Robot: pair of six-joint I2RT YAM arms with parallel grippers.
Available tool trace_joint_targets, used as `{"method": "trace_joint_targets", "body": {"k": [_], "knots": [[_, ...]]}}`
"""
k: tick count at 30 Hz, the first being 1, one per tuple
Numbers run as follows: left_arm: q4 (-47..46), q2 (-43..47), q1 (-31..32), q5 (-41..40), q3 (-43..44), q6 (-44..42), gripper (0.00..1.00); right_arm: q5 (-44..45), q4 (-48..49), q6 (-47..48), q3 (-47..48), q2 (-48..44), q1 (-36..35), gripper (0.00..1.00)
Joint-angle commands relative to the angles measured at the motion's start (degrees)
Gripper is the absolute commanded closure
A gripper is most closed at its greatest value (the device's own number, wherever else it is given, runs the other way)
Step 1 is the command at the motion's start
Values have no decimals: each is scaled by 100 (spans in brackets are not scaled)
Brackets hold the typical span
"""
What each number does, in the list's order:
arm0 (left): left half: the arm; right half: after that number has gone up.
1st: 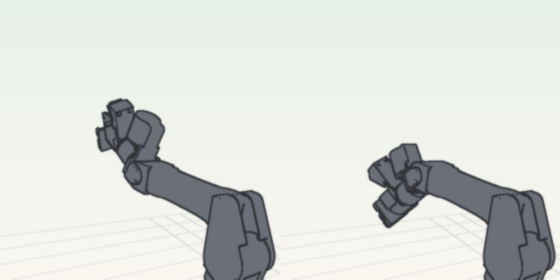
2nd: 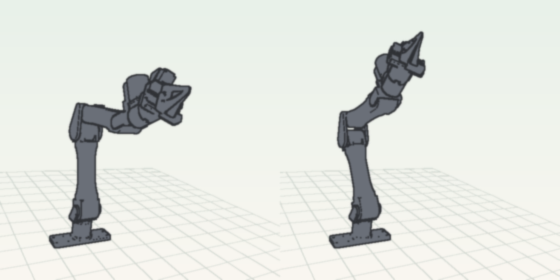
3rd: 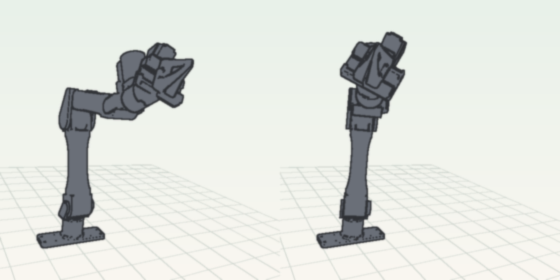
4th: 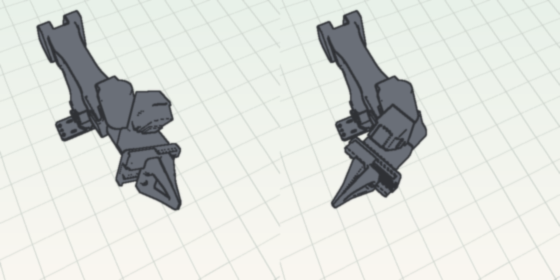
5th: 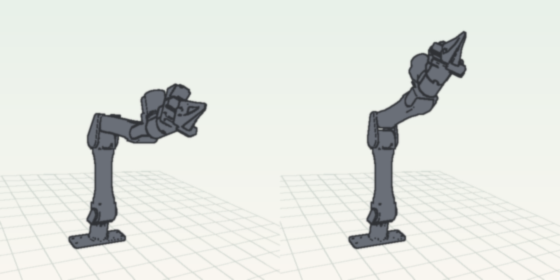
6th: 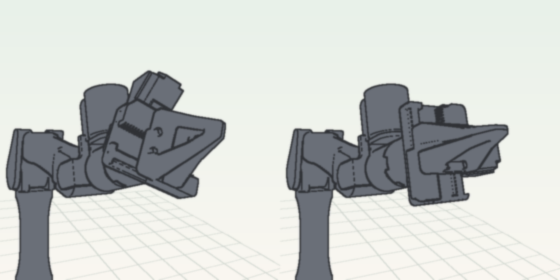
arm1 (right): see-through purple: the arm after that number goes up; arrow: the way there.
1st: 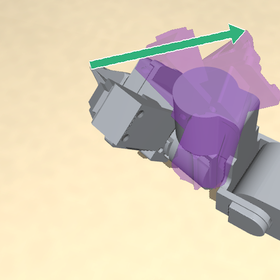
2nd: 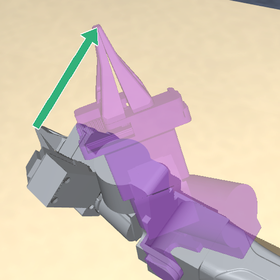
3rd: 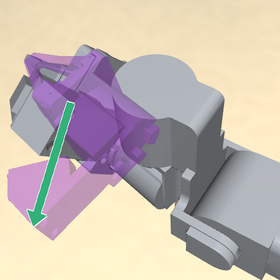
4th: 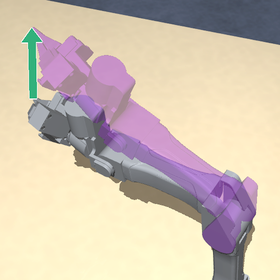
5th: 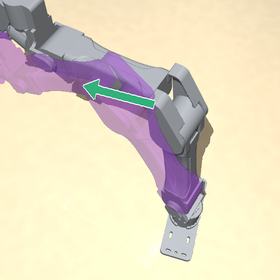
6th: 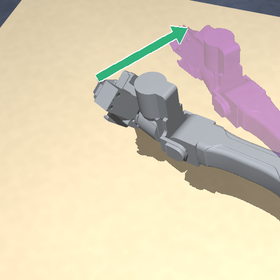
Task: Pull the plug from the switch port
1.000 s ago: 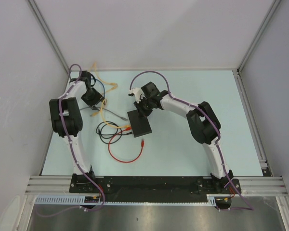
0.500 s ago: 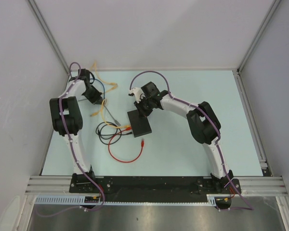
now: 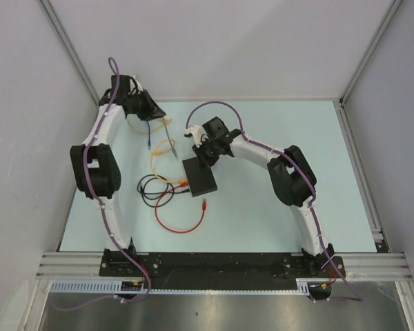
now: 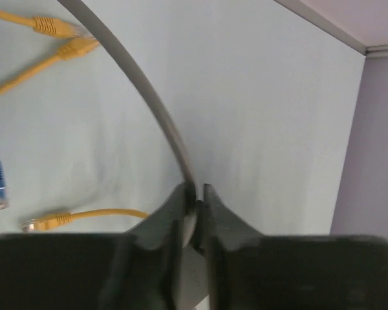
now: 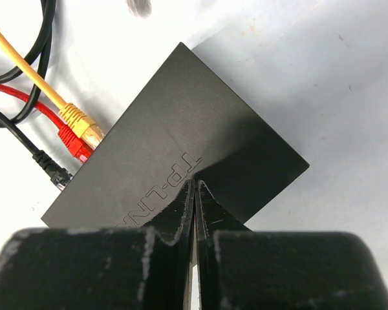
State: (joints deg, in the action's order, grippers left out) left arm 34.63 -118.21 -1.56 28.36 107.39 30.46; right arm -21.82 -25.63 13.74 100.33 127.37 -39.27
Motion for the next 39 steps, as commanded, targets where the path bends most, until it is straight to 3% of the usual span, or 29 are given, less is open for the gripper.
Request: {"method": "trace_joint_targets", "body": {"k": [1, 3, 11, 14, 16, 18, 20, 23, 27, 30, 36, 39], "knots": [[-185, 1, 77, 268, -105, -163, 57, 266, -285, 120, 21, 77, -2, 97], [-141, -70, 77, -48, -26, -259, 50, 275, -267, 129, -22, 51, -11, 97], [-238, 201, 16, 257, 641, -277, 41, 363, -259, 182, -93, -28, -11, 97], [-1000, 676, 94, 1493, 529, -435, 41, 372, -259, 156, -76, -28, -28, 97], [-2106, 1080, 112, 2510, -231, -243, 36, 363, -267, 112, -75, -46, -37, 97], [-2748, 1352, 314, 2841, -840, -198, 34, 354, -259, -72, -67, -54, 6, 97], [-2673, 1397, 472, 3114, -1491, -486, 36, 293, -241, -169, -84, -81, 33, 98], [-1631, 1432, 657, 2721, -2098, -1284, 41, 249, -259, -187, -154, -133, 68, 98], [-1740, 1626, 684, 2341, -3336, -1551, 49, 12, -329, -205, -374, -256, 95, 98], [-1749, 1723, 684, 2157, -3803, -1613, 53, -50, -311, -152, -707, -397, 24, 99], [-1697, 1872, 675, 1701, -4165, -1622, 59, -147, -338, -126, -682, -397, -11, 99], [-1942, 2118, 622, 1637, -4210, -1517, 57, -260, -355, -82, -699, -467, 7, 100]]}}
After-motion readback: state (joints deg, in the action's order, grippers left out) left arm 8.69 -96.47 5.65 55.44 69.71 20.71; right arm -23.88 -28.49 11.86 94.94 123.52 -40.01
